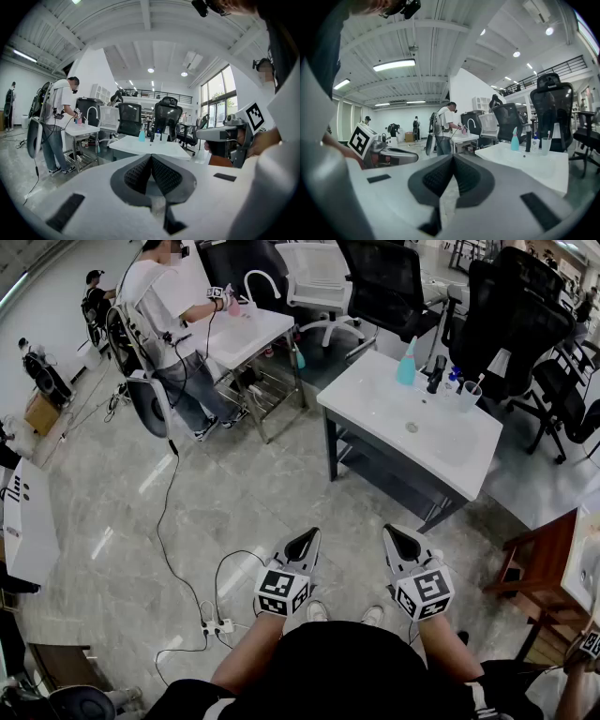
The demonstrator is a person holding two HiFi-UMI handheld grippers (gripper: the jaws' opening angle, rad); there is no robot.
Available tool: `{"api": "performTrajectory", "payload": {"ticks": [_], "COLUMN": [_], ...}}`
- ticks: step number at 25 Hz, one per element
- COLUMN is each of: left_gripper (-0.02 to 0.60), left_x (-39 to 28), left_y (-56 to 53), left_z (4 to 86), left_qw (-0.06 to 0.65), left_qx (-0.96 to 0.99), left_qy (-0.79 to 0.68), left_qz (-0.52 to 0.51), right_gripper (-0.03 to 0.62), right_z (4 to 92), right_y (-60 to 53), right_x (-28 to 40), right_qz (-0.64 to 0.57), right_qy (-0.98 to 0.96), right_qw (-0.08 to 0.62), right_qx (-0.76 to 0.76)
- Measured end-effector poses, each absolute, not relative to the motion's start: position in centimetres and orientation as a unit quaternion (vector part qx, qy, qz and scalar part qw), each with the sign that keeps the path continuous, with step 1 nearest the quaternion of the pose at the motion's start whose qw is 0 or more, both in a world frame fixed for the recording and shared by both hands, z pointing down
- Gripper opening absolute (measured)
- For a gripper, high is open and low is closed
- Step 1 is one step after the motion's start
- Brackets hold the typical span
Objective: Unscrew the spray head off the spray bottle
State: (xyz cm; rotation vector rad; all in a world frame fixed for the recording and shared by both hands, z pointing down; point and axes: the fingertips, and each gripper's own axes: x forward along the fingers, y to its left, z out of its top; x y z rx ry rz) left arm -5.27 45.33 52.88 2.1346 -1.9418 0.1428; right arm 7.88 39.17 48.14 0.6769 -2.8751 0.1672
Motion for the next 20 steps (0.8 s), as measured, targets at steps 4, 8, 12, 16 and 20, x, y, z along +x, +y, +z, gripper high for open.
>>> {"api": "performTrajectory", "payload": {"ticks": [4,8,12,16,20], "left_gripper": [0.017,0.017,0.017,0.017,0.017], "left_x": [-5.7,-6.1,-6.5,-7.2,-8.3], "left_y": [45.5,45.4,45.3,45.3,45.5], "left_z": [52.9,53.1,53.3,53.3,53.2], "left_qw": [0.128,0.127,0.128,0.126,0.119], "left_qx": [0.733,0.737,0.741,0.748,0.755], "left_qy": [-0.667,-0.662,-0.657,-0.65,-0.642], "left_qz": [0.049,0.047,0.047,0.048,0.048], "right_gripper": [-0.002,-0.002,-0.002,-0.003,-0.002], "right_z": [48.2,48.4,48.8,48.6,48.7], "right_y": [39.3,39.5,39.6,39.7,39.7], "right_x": [7.4,7.0,6.5,5.7,4.8], "right_qz": [0.059,0.059,0.06,0.056,0.054], "right_qy": [-0.967,-0.966,-0.964,-0.962,-0.957], "right_qw": [0.091,0.094,0.098,0.098,0.1], "right_qx": [0.23,0.235,0.241,0.25,0.268]}}
